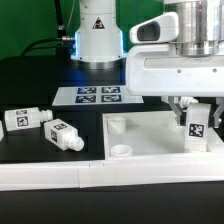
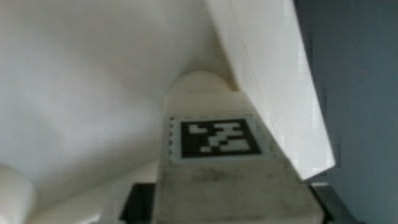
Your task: Assemble one leg
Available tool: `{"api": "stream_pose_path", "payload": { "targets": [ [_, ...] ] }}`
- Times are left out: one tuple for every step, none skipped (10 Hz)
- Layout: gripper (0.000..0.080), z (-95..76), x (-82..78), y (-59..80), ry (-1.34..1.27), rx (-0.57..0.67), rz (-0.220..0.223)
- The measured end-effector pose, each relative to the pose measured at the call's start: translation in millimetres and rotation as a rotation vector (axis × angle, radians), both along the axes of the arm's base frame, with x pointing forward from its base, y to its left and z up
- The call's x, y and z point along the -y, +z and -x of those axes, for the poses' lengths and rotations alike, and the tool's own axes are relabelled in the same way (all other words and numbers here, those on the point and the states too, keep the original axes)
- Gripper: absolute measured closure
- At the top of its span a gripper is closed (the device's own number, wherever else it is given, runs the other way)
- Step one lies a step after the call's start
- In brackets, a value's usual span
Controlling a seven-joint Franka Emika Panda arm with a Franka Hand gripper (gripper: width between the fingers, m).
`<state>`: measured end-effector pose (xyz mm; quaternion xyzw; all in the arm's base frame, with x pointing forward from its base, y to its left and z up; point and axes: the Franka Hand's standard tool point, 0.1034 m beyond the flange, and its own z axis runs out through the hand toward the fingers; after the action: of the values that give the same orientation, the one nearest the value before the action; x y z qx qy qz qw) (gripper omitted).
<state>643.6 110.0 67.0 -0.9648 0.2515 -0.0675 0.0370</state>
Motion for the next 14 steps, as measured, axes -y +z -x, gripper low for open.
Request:
{"api": "stream_pose_path", "payload": {
  "targets": [
    [0.0514, 0.2, 1.2, 0.2, -0.153, -0.007, -0.019],
    [0.0514, 1.5, 2.1, -0.1, -0.337, -0.021, -0.043],
    [0.0514, 3.1, 2.3, -0.6, -0.538, -0.050, -0.094],
    [0.0514, 4.6, -1.7, 0.8, -0.716, -0.094, -0.132],
    [0.0514, 4.4, -2.7, 1.2, -0.897, -0.111, -0.170],
    [0.0514, 4.1, -1.7, 1.3, -1.024, -0.124, -0.200],
    [0.0514, 4.5, -1.2, 0.9, -1.078, -0.131, -0.211],
    [0.0514, 4.6, -1.3, 0.5, -1.113, -0.133, -0.215],
    [0.0504, 4.7, -1.4, 0.2, -1.128, -0.135, -0.218],
    [0.0504, 4.9, -1.7, 0.2, -1.058, -0.127, -0.204],
    [0.0328, 4.8, -3.1, 0.2, -0.898, -0.109, -0.176],
    [0.0213, 2.7, -3.3, 0.9, -0.713, -0.082, -0.158],
    [0.0213, 5.0, -9.1, 2.0, -0.508, -0.085, -0.122],
    [0.0159, 6.2, -10.4, 0.8, -0.396, -0.070, -0.114]
  ]
}}
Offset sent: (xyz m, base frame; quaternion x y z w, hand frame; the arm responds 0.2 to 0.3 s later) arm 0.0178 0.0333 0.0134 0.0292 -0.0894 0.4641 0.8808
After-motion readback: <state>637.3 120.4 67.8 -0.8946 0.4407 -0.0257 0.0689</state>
